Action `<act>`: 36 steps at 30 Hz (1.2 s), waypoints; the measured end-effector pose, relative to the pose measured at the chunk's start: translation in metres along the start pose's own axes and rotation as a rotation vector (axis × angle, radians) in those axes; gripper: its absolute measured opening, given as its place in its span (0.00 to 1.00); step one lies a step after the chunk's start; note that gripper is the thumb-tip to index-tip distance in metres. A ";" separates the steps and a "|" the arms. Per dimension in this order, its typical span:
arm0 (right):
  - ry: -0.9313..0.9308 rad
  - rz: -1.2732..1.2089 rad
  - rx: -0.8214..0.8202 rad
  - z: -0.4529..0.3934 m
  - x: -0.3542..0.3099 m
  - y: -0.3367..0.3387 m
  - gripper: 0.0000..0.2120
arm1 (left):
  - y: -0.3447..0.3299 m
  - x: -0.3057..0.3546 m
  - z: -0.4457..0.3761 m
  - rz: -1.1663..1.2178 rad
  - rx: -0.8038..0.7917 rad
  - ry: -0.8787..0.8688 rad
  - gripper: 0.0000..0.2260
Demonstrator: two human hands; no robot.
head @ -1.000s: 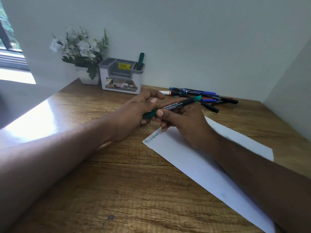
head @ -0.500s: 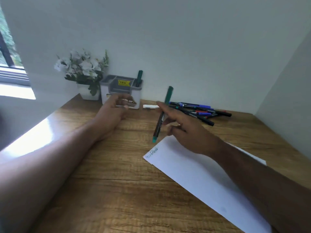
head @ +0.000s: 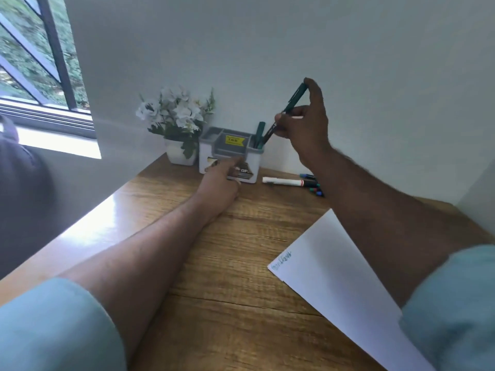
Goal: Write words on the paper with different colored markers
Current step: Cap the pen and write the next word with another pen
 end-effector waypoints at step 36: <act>-0.178 0.965 -0.142 0.106 0.020 0.201 0.19 | -0.057 0.090 0.049 -0.444 0.032 -0.297 0.10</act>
Point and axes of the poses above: each hand's wrist, its own z-axis away from the middle knuckle, its own y-axis out of the back of the hand, x = y × z, the point moved 7 cm from there along -z, towards the middle knuckle, and after that the axes turned 14 degrees about -z, right-handed, at the moved point
